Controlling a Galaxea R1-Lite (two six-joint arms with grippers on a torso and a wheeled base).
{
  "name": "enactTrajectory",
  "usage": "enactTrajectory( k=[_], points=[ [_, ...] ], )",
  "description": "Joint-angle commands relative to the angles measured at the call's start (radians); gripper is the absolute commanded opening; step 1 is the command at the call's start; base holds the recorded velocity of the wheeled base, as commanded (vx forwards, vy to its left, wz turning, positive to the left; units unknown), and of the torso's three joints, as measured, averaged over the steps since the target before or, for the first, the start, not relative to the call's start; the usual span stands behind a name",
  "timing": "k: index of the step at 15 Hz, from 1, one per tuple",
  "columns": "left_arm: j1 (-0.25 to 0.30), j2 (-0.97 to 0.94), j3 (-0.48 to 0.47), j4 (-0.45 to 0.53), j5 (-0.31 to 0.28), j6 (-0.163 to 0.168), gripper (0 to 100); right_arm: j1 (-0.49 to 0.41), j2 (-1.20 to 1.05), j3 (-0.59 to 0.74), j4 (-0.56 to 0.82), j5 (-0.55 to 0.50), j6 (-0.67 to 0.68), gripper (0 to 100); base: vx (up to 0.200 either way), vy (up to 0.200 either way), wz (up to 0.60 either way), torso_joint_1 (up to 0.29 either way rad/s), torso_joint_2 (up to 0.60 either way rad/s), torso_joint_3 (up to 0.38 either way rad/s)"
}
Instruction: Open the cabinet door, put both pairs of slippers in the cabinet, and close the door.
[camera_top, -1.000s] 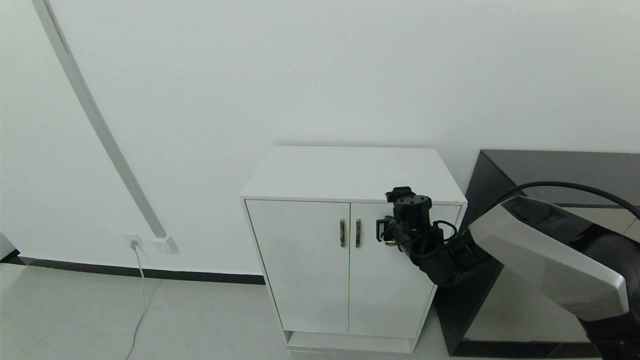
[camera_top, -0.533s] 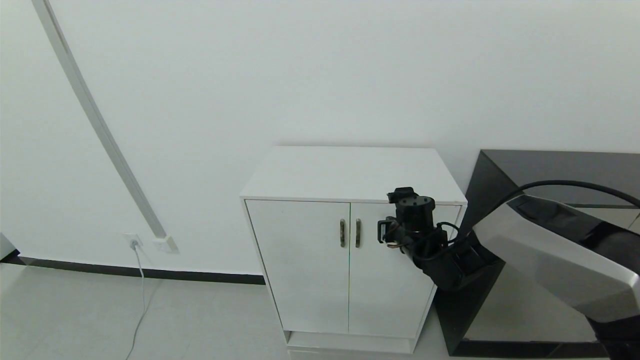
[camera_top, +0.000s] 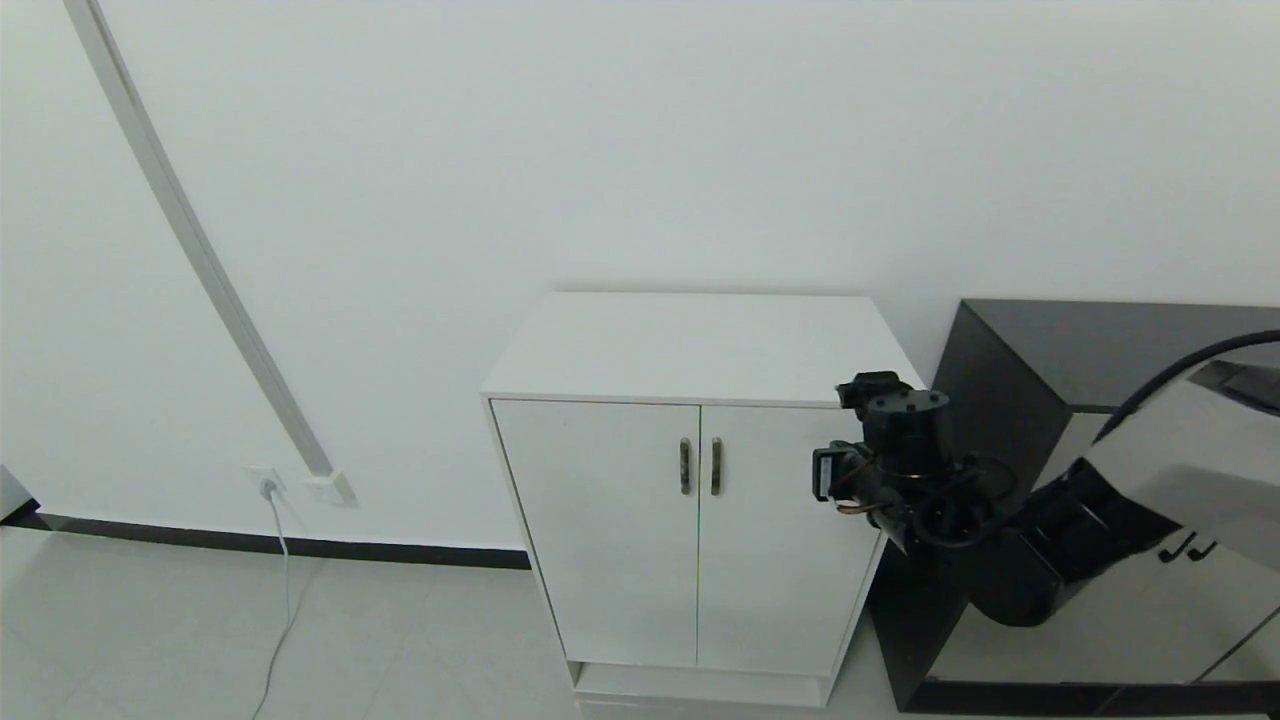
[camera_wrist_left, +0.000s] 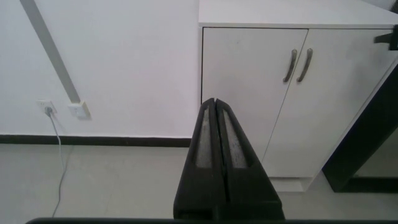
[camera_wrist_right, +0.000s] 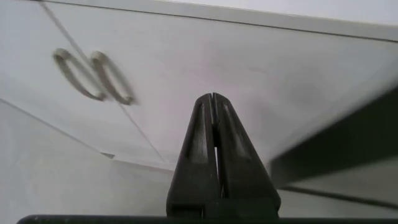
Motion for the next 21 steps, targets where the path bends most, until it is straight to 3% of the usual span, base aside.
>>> enactTrajectory(
  k=[1, 8, 15, 18, 21],
  points=[
    [0.000, 0.000, 0.000, 0.000, 0.000, 0.000, 0, -0.014, -0.173, 0.141, -0.006, -0.050, 0.001, 0, 0.000, 0.000, 0.00, 0.000, 0.00, 0.000],
    [0.000, 0.000, 0.000, 0.000, 0.001, -0.002, 0, -0.125, -0.524, 0.498, -0.003, -0.063, -0.002, 0, 0.000, 0.000, 0.00, 0.000, 0.00, 0.000],
    [0.000, 0.000, 0.000, 0.000, 0.001, -0.002, 0, -0.310, -0.820, 0.776, 0.000, -0.058, -0.008, 0, 0.000, 0.000, 0.00, 0.000, 0.00, 0.000],
    [0.000, 0.000, 0.000, 0.000, 0.000, 0.000, 0, -0.342, -0.957, 0.857, 0.011, -0.055, -0.016, 0, 0.000, 0.000, 0.00, 0.000, 0.00, 0.000],
    [0.000, 0.000, 0.000, 0.000, 0.001, -0.002, 0, -0.365, -1.164, 0.900, 0.171, -0.050, -0.035, 0, 0.000, 0.000, 0.00, 0.000, 0.00, 0.000]
  ],
)
